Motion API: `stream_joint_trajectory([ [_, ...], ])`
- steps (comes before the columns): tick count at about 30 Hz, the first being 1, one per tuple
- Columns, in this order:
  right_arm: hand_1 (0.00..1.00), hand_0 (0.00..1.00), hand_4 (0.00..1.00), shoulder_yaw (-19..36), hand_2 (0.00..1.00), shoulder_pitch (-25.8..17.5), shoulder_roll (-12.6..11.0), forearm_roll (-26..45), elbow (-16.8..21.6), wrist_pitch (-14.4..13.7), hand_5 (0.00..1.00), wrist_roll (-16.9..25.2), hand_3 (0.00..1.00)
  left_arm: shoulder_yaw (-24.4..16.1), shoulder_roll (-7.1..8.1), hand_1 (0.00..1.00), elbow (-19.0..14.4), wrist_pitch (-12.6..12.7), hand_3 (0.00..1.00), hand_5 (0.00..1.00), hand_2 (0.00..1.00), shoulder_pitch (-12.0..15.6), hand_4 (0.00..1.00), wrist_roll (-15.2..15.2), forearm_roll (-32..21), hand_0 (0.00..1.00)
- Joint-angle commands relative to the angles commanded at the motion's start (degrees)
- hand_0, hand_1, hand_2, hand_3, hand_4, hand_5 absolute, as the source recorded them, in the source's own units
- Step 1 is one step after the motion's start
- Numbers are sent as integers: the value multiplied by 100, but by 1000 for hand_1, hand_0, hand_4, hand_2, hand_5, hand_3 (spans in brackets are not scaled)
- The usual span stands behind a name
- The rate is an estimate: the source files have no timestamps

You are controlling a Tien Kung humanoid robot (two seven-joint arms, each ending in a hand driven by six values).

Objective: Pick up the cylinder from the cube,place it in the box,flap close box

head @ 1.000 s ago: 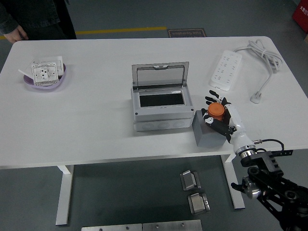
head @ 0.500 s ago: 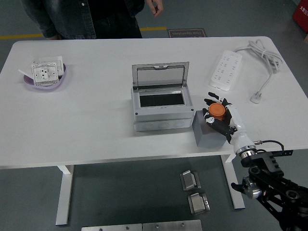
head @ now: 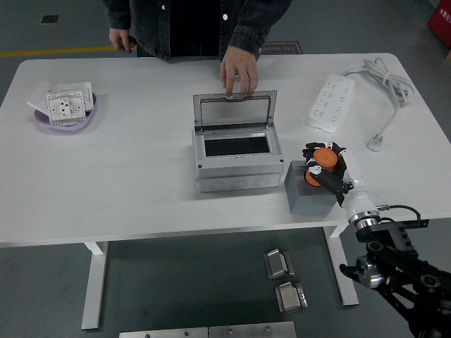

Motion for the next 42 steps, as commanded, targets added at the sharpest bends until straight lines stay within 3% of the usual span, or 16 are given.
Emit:
stream_joint_trajectory([
  [16,512,618,2,186,405,380,-95,-210,393,-329,2,-34,234,77,11,669,10,4,635,359,580,-14,548,2,-68,687],
  [22,488,586,2,64,397,842,-149,-888,532,-637,2,-501,234,115,35,669,11,3,635,364,581,-38,548,5,-85,687],
  [27,488,586,2,-412,397,1446,-122,-1552,396,-983,2,-1048,234,173,81,669,15,2,635,364,581,-72,548,7,-112,687],
  [28,381,432,2,-529,377,1586,-96,-1692,336,-1021,2,-1164,233,191,92,669,16,0,635,365,580,-76,548,9,-121,687],
  [33,381,432,2,-1147,377,2256,101,-2266,-52,-1093,2,-1643,233,263,139,669,18,-5,635,365,580,-97,548,17,-156,687],
  [34,107,2,2,-1281,243,2393,147,-2337,-138,-1091,2,-1709,209,273,146,669,19,-5,635,367,580,-103,547,17,-158,686],
  [42,101,2,2,-2313,230,3353,487,-2744,-698,-929,2,-2177,209,363,167,669,22,-7,634,367,580,-95,547,18,-210,687],
])
